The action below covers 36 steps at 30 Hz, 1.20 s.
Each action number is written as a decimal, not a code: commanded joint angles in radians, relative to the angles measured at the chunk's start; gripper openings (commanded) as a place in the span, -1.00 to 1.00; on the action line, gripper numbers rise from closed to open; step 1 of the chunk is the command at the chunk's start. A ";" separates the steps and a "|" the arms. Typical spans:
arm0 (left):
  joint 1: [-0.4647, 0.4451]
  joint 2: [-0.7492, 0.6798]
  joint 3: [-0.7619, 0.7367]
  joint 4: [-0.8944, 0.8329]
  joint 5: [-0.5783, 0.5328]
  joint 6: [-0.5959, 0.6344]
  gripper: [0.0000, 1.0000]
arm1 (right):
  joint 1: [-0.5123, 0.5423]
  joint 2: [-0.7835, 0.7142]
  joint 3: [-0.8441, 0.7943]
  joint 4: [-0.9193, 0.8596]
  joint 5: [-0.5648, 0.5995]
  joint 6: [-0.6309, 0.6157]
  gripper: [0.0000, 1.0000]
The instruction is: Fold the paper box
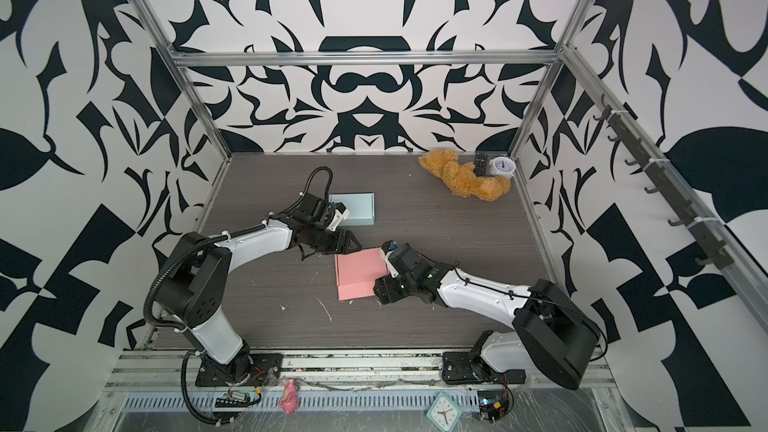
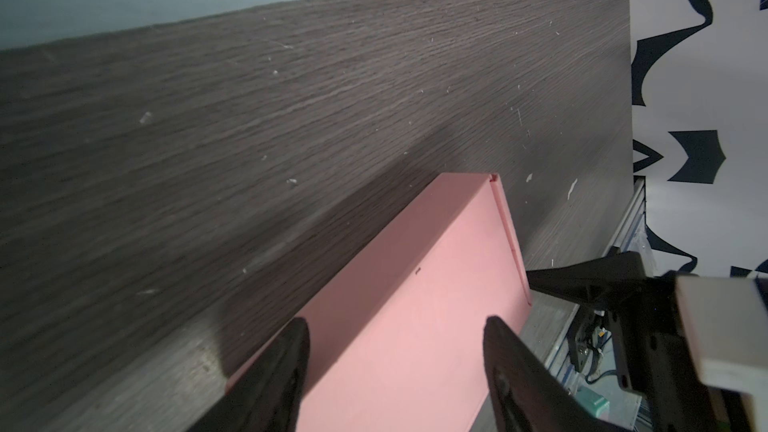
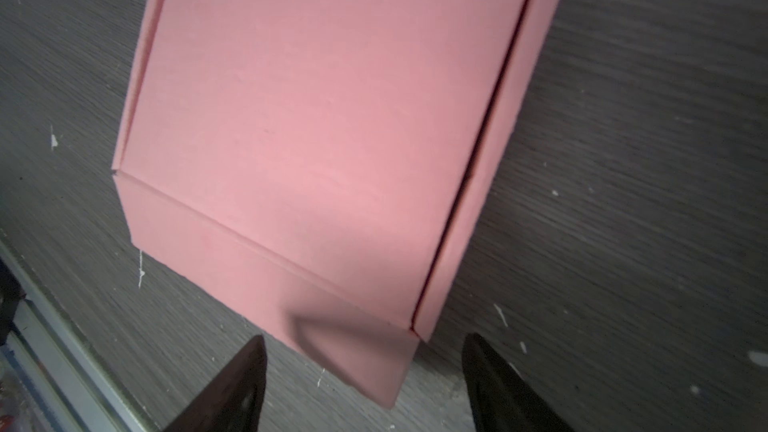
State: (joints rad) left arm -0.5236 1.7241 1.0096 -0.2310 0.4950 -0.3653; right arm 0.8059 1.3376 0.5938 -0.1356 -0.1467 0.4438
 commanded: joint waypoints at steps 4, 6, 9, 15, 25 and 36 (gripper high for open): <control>0.003 -0.047 -0.044 -0.004 0.010 0.009 0.36 | -0.012 0.011 -0.015 0.034 0.020 -0.004 0.53; 0.002 -0.053 -0.053 -0.004 0.009 0.005 0.35 | -0.020 0.013 -0.019 0.033 0.021 -0.008 0.52; -0.007 -0.064 -0.073 -0.004 0.003 -0.001 0.34 | -0.030 0.004 -0.025 0.037 0.021 -0.012 0.53; -0.021 -0.115 -0.132 0.001 -0.012 -0.020 0.33 | -0.055 0.011 -0.026 0.039 0.012 -0.027 0.53; -0.059 -0.201 -0.228 0.022 -0.033 -0.077 0.31 | -0.099 0.039 -0.017 0.049 -0.003 -0.062 0.53; -0.137 -0.268 -0.294 0.038 -0.078 -0.140 0.31 | -0.116 0.073 0.004 0.061 0.003 -0.078 0.53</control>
State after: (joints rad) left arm -0.6395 1.4830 0.7319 -0.2024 0.4126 -0.4782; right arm 0.6949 1.4006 0.5804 -0.0841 -0.1596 0.3798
